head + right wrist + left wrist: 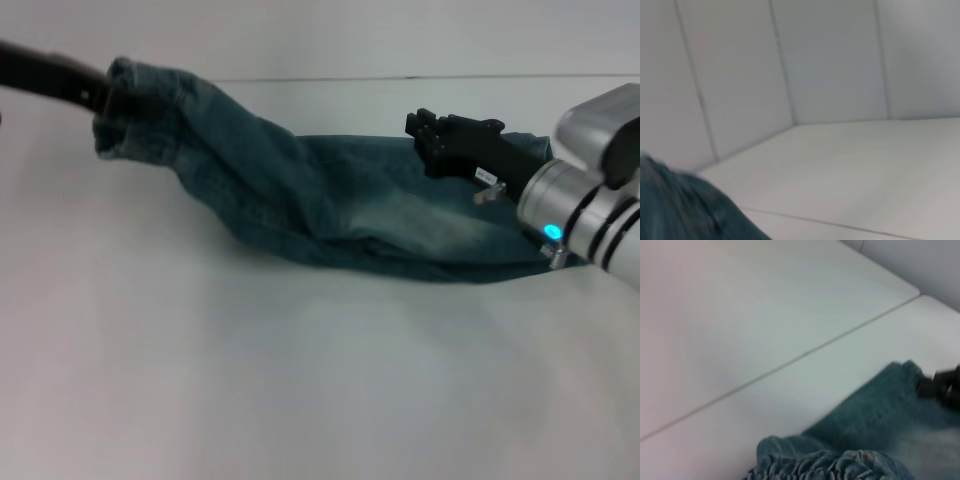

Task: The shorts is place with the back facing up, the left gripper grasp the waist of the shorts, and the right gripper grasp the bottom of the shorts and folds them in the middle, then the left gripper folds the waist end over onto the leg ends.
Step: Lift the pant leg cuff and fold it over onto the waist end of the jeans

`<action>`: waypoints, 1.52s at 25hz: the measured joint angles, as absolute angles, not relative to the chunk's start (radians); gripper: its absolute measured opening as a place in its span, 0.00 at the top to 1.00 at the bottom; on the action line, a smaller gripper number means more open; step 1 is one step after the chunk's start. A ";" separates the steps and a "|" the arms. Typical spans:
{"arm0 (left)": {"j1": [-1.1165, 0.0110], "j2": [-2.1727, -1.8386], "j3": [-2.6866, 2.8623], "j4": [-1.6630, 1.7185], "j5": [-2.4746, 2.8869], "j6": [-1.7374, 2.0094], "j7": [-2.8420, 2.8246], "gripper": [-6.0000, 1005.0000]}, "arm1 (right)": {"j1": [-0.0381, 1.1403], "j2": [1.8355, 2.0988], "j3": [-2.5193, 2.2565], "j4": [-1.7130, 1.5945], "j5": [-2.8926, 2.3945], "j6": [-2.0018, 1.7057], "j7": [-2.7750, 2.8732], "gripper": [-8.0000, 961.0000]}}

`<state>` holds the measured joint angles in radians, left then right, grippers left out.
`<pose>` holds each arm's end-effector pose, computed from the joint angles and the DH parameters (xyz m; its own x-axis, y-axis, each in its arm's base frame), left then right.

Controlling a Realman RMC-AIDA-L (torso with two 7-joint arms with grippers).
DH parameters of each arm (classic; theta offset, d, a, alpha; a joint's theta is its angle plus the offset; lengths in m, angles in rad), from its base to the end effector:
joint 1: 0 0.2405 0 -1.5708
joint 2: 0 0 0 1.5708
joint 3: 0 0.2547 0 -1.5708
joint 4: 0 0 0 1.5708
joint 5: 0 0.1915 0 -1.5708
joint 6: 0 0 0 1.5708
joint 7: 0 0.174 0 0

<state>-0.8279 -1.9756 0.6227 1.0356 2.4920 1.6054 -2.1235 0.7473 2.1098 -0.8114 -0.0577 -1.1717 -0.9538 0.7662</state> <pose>-0.1930 0.4131 0.0660 0.7709 0.5969 0.2224 0.6349 -0.6915 -0.3446 0.2283 0.4053 -0.0772 0.6624 -0.2510 -0.7059 -0.6922 -0.5653 -0.4485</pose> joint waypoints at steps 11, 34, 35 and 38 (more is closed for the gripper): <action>-0.927 -1.973 0.630 1.059 2.478 1.642 -2.172 0.88 | 0.928 2.121 -0.645 0.192 -1.103 -0.758 0.194 0.96; -0.919 -1.990 0.631 1.124 2.364 1.762 -2.199 0.88 | 1.005 2.119 0.022 0.496 -1.953 -0.533 0.157 0.99; -0.913 -1.991 0.630 1.124 2.361 1.765 -2.198 0.88 | 0.989 2.116 0.024 0.496 -1.954 -0.535 0.158 0.99; -0.898 -1.998 0.631 1.122 2.346 1.781 -2.192 0.88 | 0.919 2.105 0.046 0.484 -1.955 -0.586 0.158 0.98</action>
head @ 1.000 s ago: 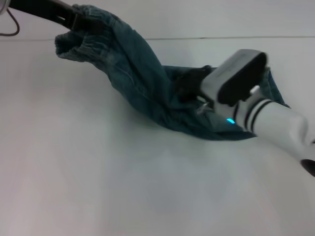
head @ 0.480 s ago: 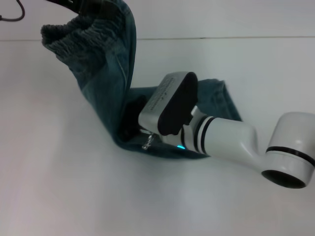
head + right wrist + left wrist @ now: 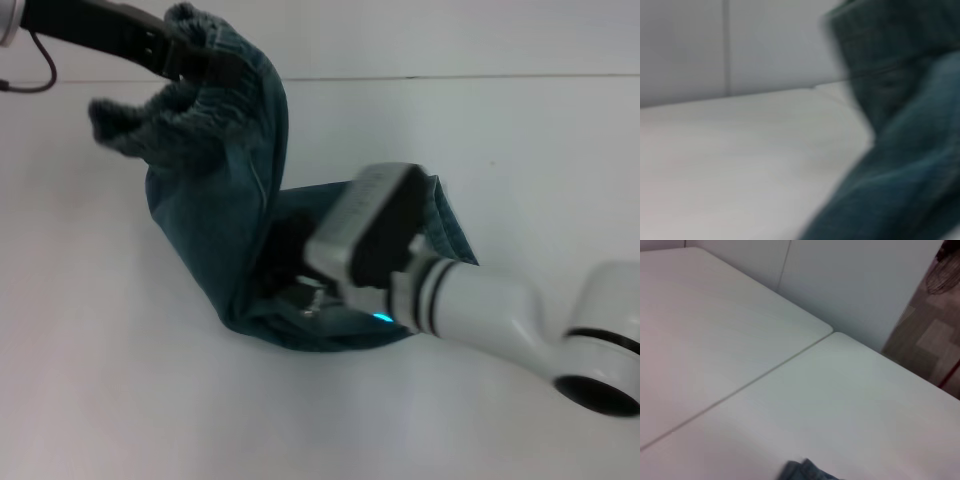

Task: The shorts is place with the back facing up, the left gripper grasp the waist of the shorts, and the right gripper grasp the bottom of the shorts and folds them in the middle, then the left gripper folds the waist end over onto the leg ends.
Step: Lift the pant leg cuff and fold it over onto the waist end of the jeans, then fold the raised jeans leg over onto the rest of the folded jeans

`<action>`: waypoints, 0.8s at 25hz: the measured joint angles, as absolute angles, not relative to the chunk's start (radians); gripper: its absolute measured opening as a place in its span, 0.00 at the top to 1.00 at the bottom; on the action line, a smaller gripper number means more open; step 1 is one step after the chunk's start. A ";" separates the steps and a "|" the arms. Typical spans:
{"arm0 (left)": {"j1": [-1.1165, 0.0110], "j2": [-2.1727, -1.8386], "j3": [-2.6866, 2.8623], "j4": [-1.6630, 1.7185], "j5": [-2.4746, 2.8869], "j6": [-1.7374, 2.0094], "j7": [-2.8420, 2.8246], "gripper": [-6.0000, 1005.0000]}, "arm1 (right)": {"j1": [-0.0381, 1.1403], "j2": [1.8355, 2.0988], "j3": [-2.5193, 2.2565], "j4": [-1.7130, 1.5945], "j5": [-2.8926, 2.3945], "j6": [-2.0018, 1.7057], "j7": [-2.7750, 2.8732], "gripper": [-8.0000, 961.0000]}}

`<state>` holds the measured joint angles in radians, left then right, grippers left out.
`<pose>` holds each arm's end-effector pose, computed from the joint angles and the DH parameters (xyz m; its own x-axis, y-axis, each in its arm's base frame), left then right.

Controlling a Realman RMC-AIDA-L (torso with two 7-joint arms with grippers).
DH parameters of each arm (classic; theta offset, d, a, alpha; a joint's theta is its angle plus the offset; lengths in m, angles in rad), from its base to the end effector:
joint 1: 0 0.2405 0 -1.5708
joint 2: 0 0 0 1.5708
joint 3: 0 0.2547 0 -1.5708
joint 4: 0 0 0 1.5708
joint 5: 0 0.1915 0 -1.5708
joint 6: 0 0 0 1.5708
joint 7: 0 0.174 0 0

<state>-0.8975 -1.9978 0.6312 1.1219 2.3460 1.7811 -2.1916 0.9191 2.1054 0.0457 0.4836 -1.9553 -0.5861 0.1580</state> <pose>-0.1262 0.3989 0.0622 0.8115 0.5206 0.2653 0.5705 -0.8040 -0.1674 0.1450 0.3512 -0.1909 0.8950 -0.1719 -0.4117 -0.3608 -0.8216 -0.4413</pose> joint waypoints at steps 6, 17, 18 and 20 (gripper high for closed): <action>-0.865 -2.035 0.652 1.132 2.299 1.799 -2.164 0.89 | 0.752 2.098 0.129 0.382 -1.956 -0.758 0.178 0.98; -0.874 -2.109 0.811 1.022 2.293 1.684 -2.115 0.87 | 0.624 2.091 0.468 0.147 -1.948 -1.017 0.415 0.98; -0.879 -2.116 0.835 1.004 2.293 1.665 -2.112 0.87 | 0.619 2.091 0.494 0.141 -1.947 -1.025 0.418 0.98; -0.891 -2.128 0.879 0.967 2.293 1.625 -2.103 0.85 | 0.613 2.091 0.541 0.129 -1.947 -1.028 0.422 0.98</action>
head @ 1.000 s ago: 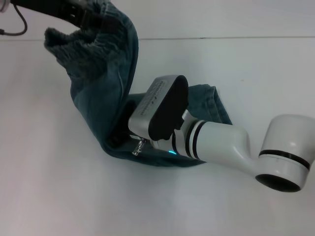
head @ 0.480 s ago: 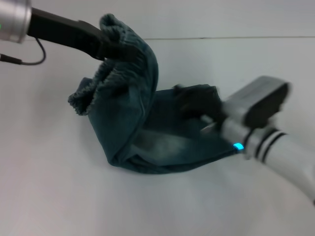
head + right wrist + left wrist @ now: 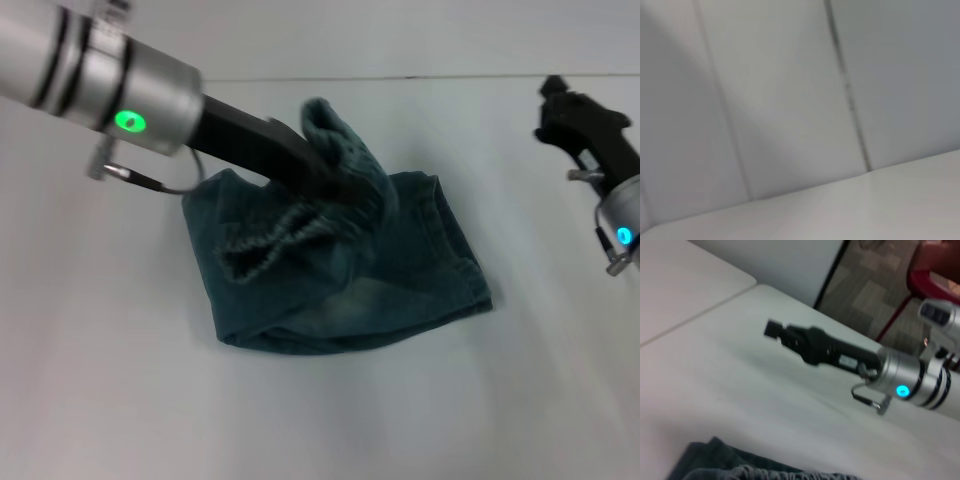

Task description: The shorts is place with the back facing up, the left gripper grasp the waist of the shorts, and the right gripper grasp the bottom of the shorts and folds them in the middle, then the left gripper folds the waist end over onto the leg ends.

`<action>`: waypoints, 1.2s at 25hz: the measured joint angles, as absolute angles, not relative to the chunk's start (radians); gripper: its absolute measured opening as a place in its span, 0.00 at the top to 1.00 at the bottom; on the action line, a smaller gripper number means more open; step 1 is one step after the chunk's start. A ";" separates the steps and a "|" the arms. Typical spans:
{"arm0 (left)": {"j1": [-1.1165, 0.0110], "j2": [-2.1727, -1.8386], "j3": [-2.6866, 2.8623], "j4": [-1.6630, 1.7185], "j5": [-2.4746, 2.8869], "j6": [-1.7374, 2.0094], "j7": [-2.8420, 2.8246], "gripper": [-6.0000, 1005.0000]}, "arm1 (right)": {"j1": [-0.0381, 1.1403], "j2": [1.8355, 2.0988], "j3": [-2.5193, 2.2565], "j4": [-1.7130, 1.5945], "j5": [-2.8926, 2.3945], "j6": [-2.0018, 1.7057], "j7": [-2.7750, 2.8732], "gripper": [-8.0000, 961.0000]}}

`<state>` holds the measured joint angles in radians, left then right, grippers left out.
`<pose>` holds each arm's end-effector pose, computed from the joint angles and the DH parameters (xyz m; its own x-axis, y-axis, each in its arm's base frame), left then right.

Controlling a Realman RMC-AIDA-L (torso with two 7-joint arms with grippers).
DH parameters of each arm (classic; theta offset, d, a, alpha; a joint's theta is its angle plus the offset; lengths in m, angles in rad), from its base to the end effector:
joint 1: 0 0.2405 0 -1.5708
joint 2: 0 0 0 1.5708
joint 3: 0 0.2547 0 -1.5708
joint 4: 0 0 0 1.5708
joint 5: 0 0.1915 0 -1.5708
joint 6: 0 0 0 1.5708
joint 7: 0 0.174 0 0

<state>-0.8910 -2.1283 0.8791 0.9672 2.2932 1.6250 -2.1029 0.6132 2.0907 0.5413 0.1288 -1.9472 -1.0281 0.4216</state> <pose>-0.1106 0.3729 -0.0383 0.8659 0.4757 0.1545 0.4836 -0.8752 -0.0157 0.2762 0.3965 -0.0265 0.5009 -0.0716 -0.8625 -0.8549 -0.1967 -0.4801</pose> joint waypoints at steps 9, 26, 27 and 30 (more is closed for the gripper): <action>-0.983 -2.166 1.032 0.753 2.293 1.431 -2.095 0.79 | 0.609 2.091 0.610 0.120 -1.948 -1.002 0.429 0.97; -0.867 -2.167 1.120 0.790 2.059 1.311 -2.067 0.38 | 0.611 2.088 0.546 0.118 -1.957 -0.986 0.489 0.97; -0.841 -2.166 1.115 0.812 2.036 1.327 -2.060 0.34 | 0.610 2.087 0.538 0.114 -1.957 -0.991 0.496 0.97; -0.763 -2.164 1.087 0.884 1.984 1.367 -2.051 0.23 | 0.609 2.085 0.481 0.084 -1.959 -1.026 0.555 0.97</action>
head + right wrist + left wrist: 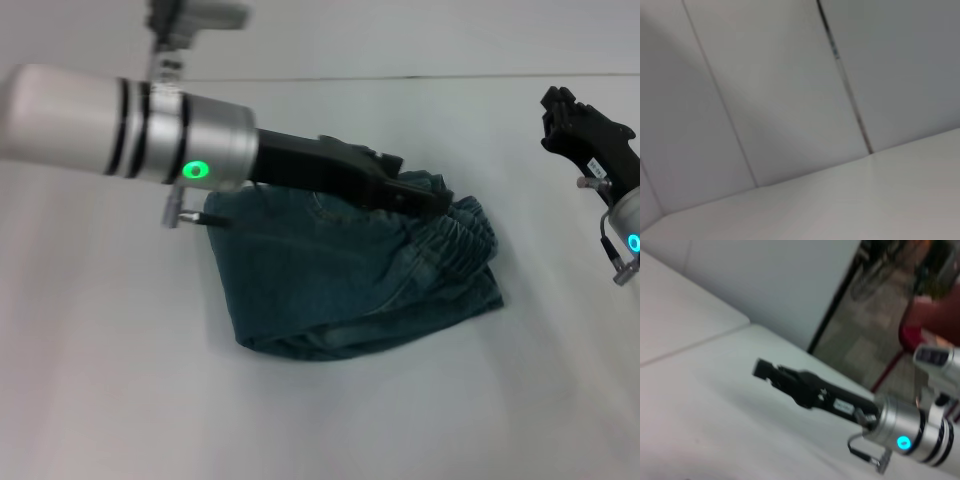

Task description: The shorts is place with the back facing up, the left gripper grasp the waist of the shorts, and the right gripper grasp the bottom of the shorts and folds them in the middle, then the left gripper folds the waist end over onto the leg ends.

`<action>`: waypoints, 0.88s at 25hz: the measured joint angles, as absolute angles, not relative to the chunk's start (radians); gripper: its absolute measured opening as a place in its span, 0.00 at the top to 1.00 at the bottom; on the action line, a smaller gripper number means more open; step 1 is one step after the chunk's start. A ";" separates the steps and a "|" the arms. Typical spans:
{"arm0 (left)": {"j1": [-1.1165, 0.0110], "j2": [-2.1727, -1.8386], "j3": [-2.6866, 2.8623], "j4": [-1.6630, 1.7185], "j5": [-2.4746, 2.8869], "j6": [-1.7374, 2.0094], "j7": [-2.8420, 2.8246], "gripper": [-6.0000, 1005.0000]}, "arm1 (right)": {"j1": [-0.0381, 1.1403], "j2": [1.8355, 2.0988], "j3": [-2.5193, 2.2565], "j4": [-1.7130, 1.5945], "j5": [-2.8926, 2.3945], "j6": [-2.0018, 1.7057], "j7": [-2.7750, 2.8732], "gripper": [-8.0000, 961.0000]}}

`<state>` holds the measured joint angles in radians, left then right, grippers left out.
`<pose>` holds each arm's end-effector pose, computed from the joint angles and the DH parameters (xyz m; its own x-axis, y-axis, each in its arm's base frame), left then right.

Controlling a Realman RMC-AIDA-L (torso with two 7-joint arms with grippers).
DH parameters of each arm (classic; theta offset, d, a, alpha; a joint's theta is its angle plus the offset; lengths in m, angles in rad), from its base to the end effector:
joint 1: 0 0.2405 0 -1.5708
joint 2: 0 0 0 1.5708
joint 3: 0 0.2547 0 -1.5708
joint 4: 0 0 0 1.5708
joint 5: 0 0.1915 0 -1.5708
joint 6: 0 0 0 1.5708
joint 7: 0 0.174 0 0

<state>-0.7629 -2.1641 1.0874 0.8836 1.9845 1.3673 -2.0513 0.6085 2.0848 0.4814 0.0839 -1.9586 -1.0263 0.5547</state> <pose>-0.1087 0.3657 -0.0757 0.7823 0.5151 0.3502 0.5403 -0.8410 0.0301 0.2855 0.3927 -0.0263 0.4556 -0.1232 -0.8816 -0.8804 -0.2086 -0.4258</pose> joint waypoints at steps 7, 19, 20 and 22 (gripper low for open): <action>-0.589 -2.160 0.874 0.934 1.917 1.489 -1.986 0.08 | 0.604 2.083 0.135 -0.193 -1.960 -1.285 1.045 0.83; -0.437 -2.140 0.635 0.916 1.997 1.730 -1.857 0.06 | 0.519 2.004 -0.353 -0.736 -2.090 -1.917 1.571 0.34; -0.436 -2.138 0.624 0.916 2.021 1.752 -1.854 0.06 | 0.512 1.999 -0.358 -0.748 -2.111 -1.930 1.575 0.29; -0.435 -2.134 0.608 0.916 2.059 1.783 -1.849 0.06 | 0.491 1.992 -0.362 -0.760 -2.154 -1.940 1.570 0.21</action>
<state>-0.4345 -2.1343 0.6082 0.9165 2.0587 1.7834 -1.8488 0.4906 1.9924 -0.3621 -0.7597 -2.1540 -1.9396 1.5698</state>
